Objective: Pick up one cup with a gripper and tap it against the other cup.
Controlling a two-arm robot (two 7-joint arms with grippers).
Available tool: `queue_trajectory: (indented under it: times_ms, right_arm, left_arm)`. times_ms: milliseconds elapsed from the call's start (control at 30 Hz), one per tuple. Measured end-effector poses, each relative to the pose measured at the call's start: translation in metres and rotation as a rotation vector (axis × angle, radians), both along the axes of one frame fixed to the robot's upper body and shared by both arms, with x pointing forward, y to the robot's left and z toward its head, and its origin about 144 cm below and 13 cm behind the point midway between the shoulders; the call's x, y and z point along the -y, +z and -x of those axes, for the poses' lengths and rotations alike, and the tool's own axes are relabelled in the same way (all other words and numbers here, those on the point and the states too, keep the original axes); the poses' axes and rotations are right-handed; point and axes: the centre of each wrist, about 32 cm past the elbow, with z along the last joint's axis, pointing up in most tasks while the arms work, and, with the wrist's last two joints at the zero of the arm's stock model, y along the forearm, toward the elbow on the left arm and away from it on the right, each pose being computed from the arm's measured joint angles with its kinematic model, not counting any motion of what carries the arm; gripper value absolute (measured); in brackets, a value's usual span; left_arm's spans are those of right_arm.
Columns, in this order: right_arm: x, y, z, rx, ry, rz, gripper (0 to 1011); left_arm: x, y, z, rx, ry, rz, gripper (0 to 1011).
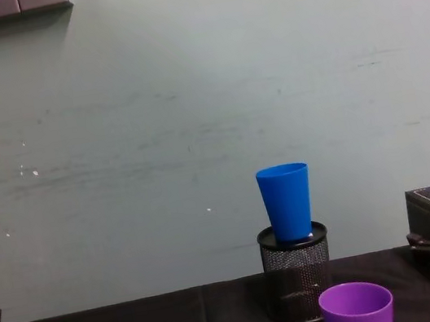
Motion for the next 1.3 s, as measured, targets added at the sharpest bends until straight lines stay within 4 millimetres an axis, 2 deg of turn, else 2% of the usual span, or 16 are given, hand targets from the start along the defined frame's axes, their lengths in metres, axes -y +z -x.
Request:
queue_trajectory:
  times_ms: [1300]
  right_arm:
    - [0.0,0.0003,0.0006,0.0,0.006,-0.004,1003]
  left_arm:
    - [0.0,0.0,0.0,0.0,0.0,0.0,1000]
